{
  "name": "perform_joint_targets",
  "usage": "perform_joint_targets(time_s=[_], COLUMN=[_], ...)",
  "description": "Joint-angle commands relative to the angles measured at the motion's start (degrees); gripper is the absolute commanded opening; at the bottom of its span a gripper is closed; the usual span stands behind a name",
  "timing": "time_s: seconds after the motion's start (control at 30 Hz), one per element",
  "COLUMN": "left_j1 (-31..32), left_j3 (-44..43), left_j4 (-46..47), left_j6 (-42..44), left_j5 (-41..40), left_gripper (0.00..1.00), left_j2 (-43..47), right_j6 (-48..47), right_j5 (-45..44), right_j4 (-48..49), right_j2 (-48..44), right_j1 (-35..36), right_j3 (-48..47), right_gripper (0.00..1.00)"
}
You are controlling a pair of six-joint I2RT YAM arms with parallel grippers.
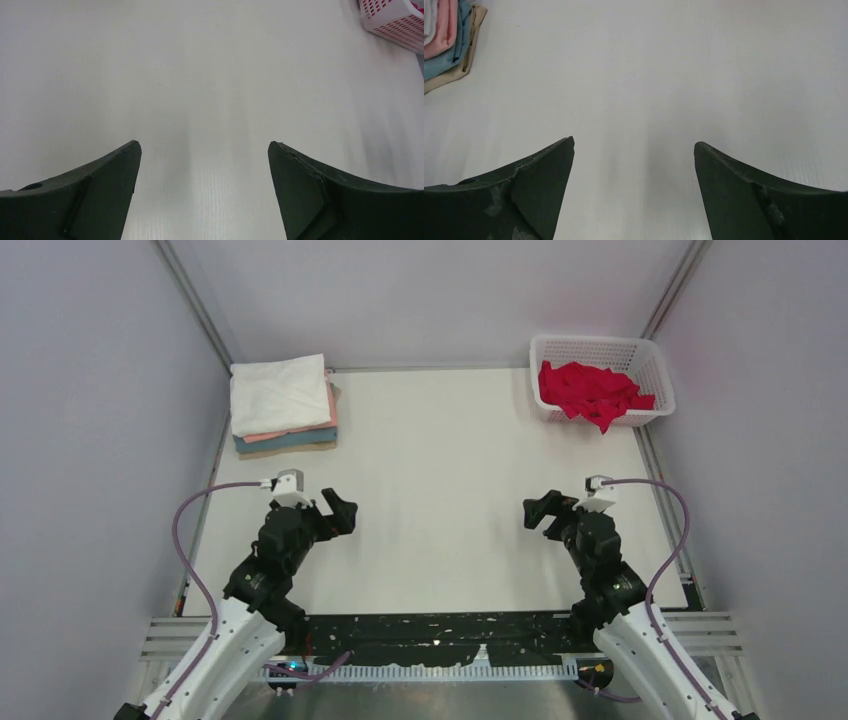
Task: Fold and stack the t-shirts
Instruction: Grab crumpled tshirt from bin with the right arm
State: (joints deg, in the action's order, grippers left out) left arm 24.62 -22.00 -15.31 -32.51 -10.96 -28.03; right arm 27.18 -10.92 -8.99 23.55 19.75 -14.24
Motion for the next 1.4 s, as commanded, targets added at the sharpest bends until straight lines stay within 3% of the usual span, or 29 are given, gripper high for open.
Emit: perform_joint_targets(time_s=[0.0,0.17,0.3,0.4,0.57,0.63,0.7,0.8,0.97,1.07,1.17,1.37], left_j1=[0.1,0.0,0.1,0.1,0.1,0.1,0.1,0.1,0.1,0.1,0.1,0.1], left_j3=[-0.9,-1.2,-1.6,-1.8,-1.2,-1.9,-2.3,-2.7,-3.2,-3.6,-3.8,-4.4], left_j4=[1.4,1.7,1.7,1.6,3.5,3.0,2.9,3.1,3.4,3.5,3.4,3.1], left_j6=[1.1,1.3,1.7,1.6,1.7,1.8,1.9,2.0,2.3,2.4,2.4,2.3], left_j5=[-1.9,-2.5,-2.8,-3.0,-2.0,-2.5,-3.0,-2.6,-1.8,-1.8,-2.5,-2.2], left_gripper=[1.0,1.0,1.0,1.0,1.0,1.0,1.0,1.0,1.0,1.0,1.0,1.0], left_j2=[-0.4,-1.8,-3.3,-4.5,-7.0,-8.5,-9.8,-11.7,-14.1,-15.3,-16.2,-17.9], right_j6=[1.1,-2.7,-4.2,-5.6,-6.5,-7.9,-9.1,-11.4,-18.1,-18.5,-17.3,-13.6], right_j5=[-2.9,-7.4,-9.9,-13.1,-6.3,-7.4,-8.6,-10.4,-10.3,-12.7,-10.2,7.1], right_j4=[0.6,-0.4,-0.9,-3.9,-9.5,-12.7,-17.1,-19.7,-33.6,-37.9,-36.6,-31.1], right_j2=[-0.7,3.9,15.1,28.7,52.2,60.3,67.8,75.9,91.7,95.2,95.1,93.6], right_j1=[-0.1,-0.1,-0.2,-3.0,-12.6,-15.2,-16.7,-18.7,-24.0,-25.5,-27.7,-31.6], right_j3=[-2.4,-8.8,-19.6,-32.0,-52.3,-61.2,-71.7,-80.2,-101.7,-105.9,-103.1,-95.4], right_gripper=[0.95,0.95,0.95,0.95,0.95,0.95,0.95,0.95,0.95,0.95,0.99,0.76])
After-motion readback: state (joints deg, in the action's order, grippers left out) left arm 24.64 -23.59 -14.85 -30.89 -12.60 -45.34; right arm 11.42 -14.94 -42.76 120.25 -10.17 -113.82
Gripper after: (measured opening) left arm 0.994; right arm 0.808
